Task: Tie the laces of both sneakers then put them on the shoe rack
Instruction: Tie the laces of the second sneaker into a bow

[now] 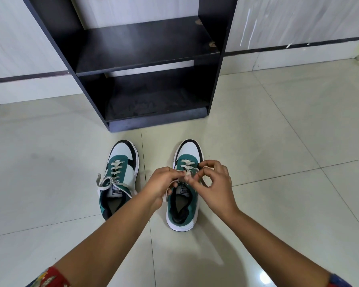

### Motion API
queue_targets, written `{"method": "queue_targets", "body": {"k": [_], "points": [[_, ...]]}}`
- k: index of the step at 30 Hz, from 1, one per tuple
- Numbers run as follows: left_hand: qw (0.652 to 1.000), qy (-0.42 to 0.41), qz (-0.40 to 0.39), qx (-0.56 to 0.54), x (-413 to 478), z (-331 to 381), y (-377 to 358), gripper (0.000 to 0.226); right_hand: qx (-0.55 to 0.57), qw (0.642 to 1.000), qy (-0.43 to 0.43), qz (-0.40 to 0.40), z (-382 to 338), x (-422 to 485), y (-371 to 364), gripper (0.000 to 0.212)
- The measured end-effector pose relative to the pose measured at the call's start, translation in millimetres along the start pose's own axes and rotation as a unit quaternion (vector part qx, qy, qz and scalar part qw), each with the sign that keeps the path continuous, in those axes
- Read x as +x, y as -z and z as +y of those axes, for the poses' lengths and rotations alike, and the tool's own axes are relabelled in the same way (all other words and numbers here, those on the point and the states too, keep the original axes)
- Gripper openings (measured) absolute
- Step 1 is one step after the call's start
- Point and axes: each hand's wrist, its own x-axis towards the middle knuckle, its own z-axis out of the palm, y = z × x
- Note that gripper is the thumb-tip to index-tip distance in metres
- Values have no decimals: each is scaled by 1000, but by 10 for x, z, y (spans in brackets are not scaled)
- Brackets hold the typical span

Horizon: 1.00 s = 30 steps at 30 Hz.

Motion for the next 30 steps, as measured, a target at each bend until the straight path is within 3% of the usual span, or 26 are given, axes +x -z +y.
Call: {"method": "queue_targets", "body": {"k": [4, 7, 9, 14, 17, 19, 21, 26, 30], "points": [[1000, -14, 8, -3, 3, -19, -19, 10, 33, 999, -12, 8, -48, 31, 0, 18], [1000, -17, 14, -5, -12, -15, -1, 11, 153, 983, -97, -21, -46, 70, 13, 17], [999, -2, 27, -35, -20, -32, 41, 12, 263, 945, -187, -49, -43, 62, 52, 12], [981, 86, 95, -146, 58, -185, 285, 6, 400, 844, -356, -13, 211, 5, 110, 22], [955, 103, 27, -278, 22, -253, 279, 14, 546, 752, -366, -51, 257, -34, 67, 23], [942, 86, -19, -325, 2, -253, 236, 19, 609, 710, -343, -86, 207, -5, 48, 19], [947, 67, -22, -313, 44, -240, 226, 22, 608, 713, -335, -97, 168, 64, 43, 18], [987, 16, 51, -150, 214, -259, 268, 25, 511, 781, -354, -59, 221, 166, 25, 25], [991, -11, 86, -99, 235, -285, 255, 27, 477, 796, -372, -39, 277, 171, 47, 26]]}}
